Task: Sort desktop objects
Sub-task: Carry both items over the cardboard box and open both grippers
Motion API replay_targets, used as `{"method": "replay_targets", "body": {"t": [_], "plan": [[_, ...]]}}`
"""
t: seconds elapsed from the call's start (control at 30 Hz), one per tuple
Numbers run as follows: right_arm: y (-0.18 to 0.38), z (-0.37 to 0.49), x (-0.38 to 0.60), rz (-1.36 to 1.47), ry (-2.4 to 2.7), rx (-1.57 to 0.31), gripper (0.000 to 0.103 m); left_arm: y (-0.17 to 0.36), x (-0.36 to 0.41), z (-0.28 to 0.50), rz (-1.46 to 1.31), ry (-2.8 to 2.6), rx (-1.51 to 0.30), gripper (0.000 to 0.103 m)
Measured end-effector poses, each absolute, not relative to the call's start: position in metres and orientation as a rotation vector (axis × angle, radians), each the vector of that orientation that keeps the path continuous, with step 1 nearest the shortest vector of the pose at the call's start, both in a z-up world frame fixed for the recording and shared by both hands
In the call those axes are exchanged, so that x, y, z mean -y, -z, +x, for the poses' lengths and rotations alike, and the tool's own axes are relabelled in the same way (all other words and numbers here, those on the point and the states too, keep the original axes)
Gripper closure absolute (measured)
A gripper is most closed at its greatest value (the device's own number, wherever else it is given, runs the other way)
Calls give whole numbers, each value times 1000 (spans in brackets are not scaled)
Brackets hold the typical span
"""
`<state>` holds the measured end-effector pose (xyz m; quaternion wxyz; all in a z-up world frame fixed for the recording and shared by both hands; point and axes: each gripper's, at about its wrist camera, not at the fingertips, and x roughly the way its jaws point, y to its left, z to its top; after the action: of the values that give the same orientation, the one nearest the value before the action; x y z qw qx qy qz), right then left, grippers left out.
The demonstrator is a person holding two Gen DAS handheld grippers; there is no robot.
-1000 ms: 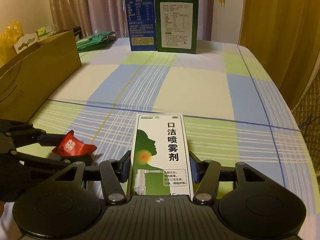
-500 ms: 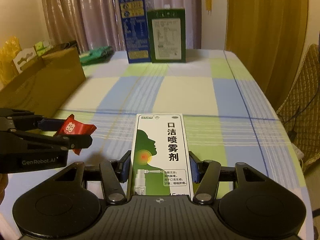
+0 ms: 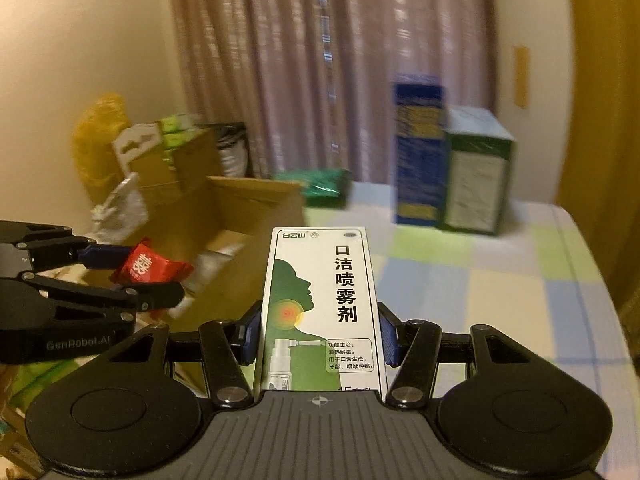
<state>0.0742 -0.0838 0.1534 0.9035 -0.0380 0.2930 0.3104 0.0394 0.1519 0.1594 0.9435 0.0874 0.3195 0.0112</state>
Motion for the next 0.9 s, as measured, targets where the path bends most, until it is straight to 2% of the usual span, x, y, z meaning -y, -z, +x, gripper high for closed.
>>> {"method": "replay_targets", "body": {"t": [0.27, 0.67, 0.73, 0.8, 0.9], "plan": [[-165, 74, -8, -128, -733, -609, 50, -163, -235, 46, 110, -108, -670, 58], [-150, 106, -92, -149, -771, -649, 50, -136, -282, 85, 60, -113, -686, 58], [-147, 113, -98, -131, -758, -660, 50, -131, -289, 90, 25, -97, -663, 55], [-143, 121, -102, -113, -743, -669, 50, -125, -295, 96, -16, -102, -646, 36], [-136, 130, -106, -97, -727, -680, 50, -117, -300, 104, -19, -108, -655, 34]]}}
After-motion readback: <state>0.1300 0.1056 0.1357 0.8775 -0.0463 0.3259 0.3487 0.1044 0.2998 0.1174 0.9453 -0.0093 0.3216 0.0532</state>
